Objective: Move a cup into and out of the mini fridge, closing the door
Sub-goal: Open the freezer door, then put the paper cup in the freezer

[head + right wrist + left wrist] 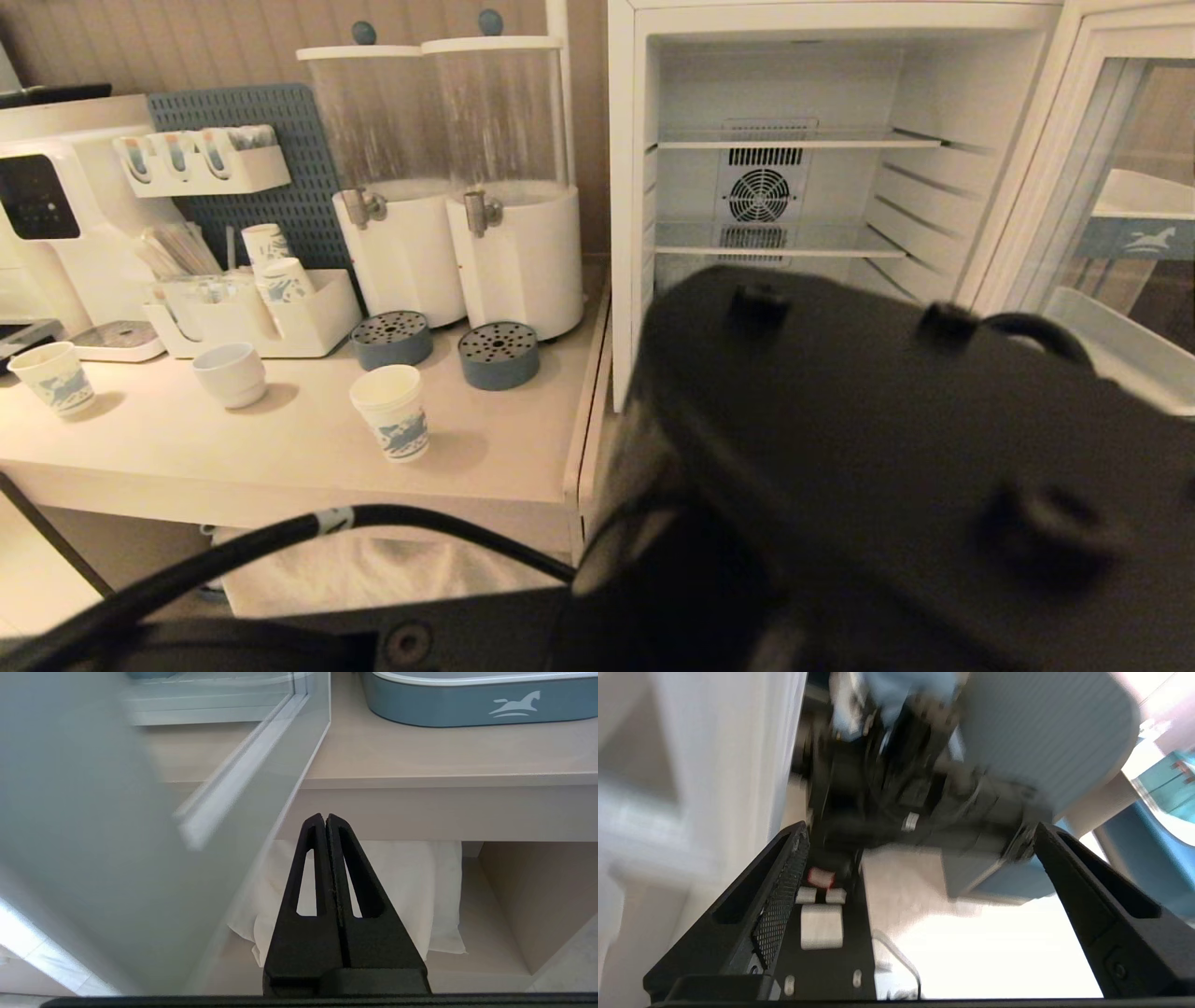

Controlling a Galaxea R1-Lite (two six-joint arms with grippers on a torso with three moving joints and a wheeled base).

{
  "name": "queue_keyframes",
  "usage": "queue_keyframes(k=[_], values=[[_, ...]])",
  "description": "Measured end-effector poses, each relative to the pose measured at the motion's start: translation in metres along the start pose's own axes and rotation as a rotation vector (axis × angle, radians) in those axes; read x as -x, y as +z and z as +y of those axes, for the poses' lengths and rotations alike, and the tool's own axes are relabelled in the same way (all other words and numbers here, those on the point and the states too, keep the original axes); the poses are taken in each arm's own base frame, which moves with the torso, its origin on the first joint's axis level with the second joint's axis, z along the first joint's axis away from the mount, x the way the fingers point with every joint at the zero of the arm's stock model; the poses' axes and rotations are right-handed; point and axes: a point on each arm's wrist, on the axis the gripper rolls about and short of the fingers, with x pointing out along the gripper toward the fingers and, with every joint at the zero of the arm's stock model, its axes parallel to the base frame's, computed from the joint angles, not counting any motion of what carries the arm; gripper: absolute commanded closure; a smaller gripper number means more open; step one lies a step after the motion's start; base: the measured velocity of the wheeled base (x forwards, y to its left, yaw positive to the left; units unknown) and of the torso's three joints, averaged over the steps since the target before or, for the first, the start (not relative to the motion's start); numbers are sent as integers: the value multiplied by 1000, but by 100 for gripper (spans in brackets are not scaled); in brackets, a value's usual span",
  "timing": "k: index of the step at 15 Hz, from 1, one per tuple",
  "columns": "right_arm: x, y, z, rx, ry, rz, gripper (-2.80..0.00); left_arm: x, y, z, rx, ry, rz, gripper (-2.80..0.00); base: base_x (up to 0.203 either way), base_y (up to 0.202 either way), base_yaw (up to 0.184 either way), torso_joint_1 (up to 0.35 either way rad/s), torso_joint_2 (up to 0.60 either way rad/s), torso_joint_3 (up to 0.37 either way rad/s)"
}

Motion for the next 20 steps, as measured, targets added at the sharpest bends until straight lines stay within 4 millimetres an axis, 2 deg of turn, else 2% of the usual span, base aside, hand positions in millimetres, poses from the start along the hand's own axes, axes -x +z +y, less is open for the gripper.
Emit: queue_keyframes(k=[2,4,6,8,10,12,14,16,20], values=[[0,0,0,0,0,1,0,11,-4,9,13,97,-2,-280,0,0,0,0,0,0],[0,0,0,0,2,2,0,36,1,38,42,253,-29,-280,0,0,0,0,0,0],[0,0,0,0,1,2,0,69,6,72,79,414,-66,-280,0,0,0,0,0,0],[0,0,0,0,1,3,0,108,8,107,106,616,-107,0,0,0,0,0,0,0],[0,0,0,0,0,2,0,151,6,137,139,859,-153,0,0,0,0,0,0,0],[0,0,0,0,0,2,0,189,-1,155,168,1098,-175,0,0,0,0,0,0,0],[0,0,0,2,1,2,0,213,-9,147,163,1263,-158,0,0,0,0,0,0,0],[0,0,0,1,1,1,0,231,-13,117,162,1373,-140,0,0,0,0,0,0,0],[0,0,0,2,1,3,0,262,-31,17,183,1512,-174,0,0,0,0,0,0,0]])
